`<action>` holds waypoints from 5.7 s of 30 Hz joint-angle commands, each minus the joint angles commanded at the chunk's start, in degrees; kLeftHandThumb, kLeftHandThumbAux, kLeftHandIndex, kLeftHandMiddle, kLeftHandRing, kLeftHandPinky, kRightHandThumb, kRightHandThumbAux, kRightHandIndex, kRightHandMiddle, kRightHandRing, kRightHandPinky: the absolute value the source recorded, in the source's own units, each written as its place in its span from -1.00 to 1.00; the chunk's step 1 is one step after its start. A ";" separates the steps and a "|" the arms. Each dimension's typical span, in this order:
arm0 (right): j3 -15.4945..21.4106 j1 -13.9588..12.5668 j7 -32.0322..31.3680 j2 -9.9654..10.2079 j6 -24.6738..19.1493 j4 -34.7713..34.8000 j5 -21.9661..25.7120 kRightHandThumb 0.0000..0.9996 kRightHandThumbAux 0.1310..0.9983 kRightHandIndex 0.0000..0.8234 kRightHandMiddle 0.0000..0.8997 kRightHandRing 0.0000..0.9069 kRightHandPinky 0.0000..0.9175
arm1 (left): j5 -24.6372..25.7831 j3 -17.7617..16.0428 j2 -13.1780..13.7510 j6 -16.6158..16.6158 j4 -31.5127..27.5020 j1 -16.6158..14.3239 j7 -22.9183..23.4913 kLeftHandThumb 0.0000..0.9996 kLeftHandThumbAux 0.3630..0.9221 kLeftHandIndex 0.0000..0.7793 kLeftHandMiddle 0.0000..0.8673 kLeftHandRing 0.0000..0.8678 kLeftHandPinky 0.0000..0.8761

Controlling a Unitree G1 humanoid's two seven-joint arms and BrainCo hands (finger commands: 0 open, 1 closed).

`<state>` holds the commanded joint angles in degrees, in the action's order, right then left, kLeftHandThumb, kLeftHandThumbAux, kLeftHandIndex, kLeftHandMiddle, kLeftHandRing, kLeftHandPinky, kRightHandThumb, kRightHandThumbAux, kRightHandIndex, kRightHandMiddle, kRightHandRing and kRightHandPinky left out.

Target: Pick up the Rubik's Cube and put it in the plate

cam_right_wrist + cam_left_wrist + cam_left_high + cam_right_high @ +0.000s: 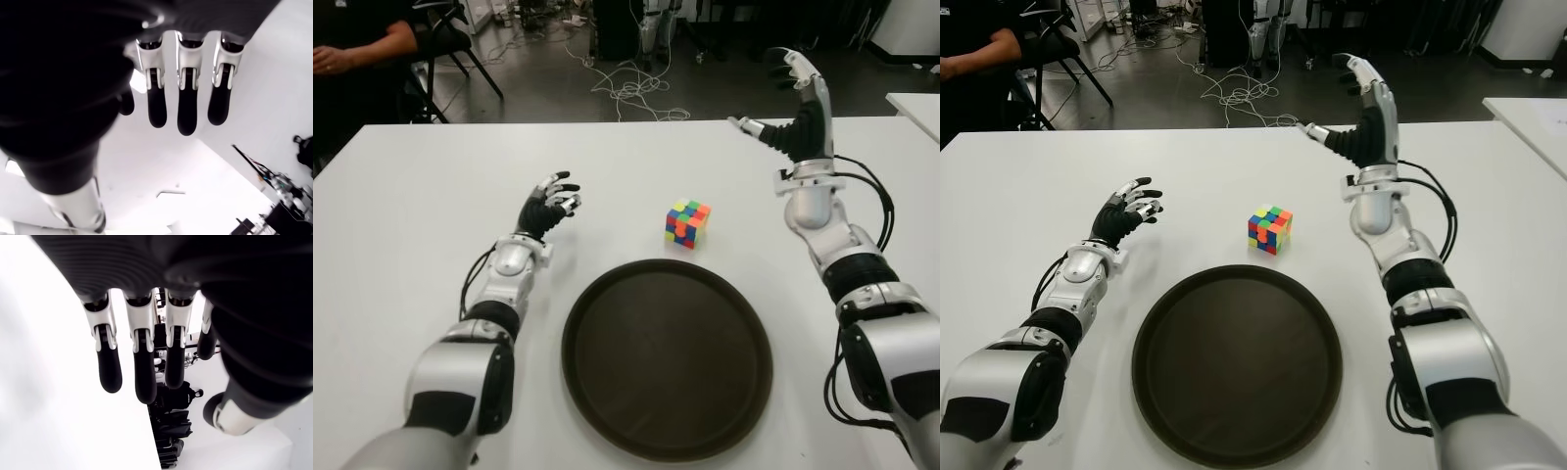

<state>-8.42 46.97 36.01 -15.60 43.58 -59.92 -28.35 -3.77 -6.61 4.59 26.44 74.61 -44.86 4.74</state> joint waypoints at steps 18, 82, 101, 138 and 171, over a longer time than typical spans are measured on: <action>-7.96 -1.18 -1.07 0.79 -1.78 -3.62 -5.44 -1.00 0.62 -0.41 -0.38 -0.34 -0.27 | -0.03 -0.25 0.25 0.55 0.01 -0.01 0.34 -0.27 0.21 -0.56 -0.35 -0.25 -0.19; -17.47 -11.50 -40.14 -4.93 -43.02 37.57 -18.71 -1.00 0.51 -0.75 -0.69 -0.71 -0.78 | -0.10 -0.12 0.25 0.28 -0.07 0.10 0.29 -0.27 0.24 -0.58 -0.36 -0.26 -0.20; -16.46 -12.56 -31.30 0.45 -53.45 36.25 -18.47 -1.00 0.69 -0.56 -0.55 -0.57 -0.68 | -0.25 0.08 0.25 0.86 -0.05 0.19 0.09 -0.26 0.24 -0.58 -0.36 -0.25 -0.16; -17.14 -13.06 -28.73 2.25 -53.70 33.70 -17.61 -1.00 0.84 0.09 0.29 0.26 0.18 | -0.47 0.99 0.35 1.85 0.02 0.39 0.06 -0.27 0.21 -0.56 -0.36 -0.25 -0.19; -21.21 -5.70 -23.43 6.21 -42.51 8.38 -16.83 -1.00 0.83 0.14 0.30 0.27 0.19 | -1.17 1.39 0.42 2.53 0.08 0.55 -0.40 -0.29 0.24 -0.58 -0.36 -0.25 -0.18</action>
<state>-29.63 41.26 12.57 -9.39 1.07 -51.54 -45.18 -4.94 -5.22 5.01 28.96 74.68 -44.31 4.34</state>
